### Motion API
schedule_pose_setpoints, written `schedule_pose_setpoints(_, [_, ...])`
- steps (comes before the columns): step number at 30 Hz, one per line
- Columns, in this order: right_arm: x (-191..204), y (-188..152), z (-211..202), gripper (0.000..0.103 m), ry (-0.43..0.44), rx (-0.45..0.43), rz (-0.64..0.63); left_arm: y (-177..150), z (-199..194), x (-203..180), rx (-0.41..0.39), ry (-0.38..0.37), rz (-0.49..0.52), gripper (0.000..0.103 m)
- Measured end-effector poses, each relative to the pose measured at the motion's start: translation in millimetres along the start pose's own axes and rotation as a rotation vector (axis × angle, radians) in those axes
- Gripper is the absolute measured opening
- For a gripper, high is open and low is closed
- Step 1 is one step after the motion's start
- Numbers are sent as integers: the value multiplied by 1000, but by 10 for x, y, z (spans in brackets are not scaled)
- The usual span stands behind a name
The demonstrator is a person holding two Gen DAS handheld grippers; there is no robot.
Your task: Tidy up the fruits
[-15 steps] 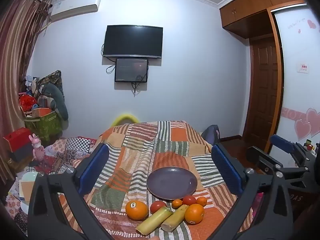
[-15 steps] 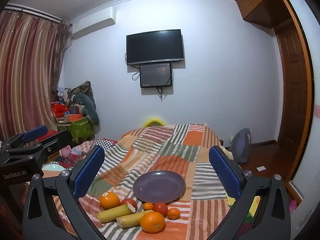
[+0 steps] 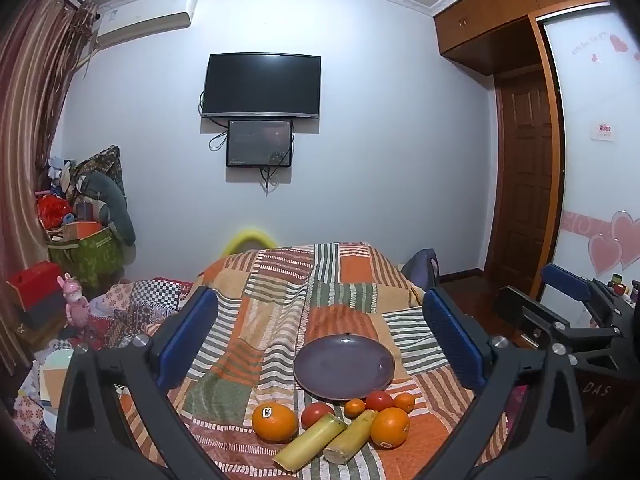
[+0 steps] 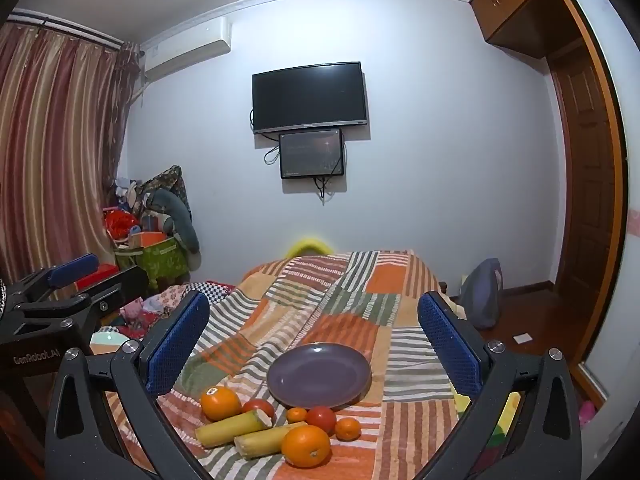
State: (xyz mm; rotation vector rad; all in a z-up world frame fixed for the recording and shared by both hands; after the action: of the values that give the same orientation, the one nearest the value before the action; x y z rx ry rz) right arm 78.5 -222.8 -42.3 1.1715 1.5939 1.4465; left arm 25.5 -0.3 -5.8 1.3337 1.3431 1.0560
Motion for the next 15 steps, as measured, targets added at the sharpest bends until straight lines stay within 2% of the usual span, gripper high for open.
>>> schedule_pose_setpoints(15, [0,49,-27,103,0,-13,2,-4,20,-52,-4,5,17,103])
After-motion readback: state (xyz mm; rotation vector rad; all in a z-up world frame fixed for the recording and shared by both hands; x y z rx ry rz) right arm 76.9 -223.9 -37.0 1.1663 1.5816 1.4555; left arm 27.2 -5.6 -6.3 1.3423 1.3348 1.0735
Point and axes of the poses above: each gripper's, at about its wrist camera, not at the fingertips, and z roughly the way its jaws point, x to its left, y to its top, the point moved 3 cm from there along z, roughly the way its jaws point, and after that the axes turned 2 degrees about -y, right-handed, at the moved point
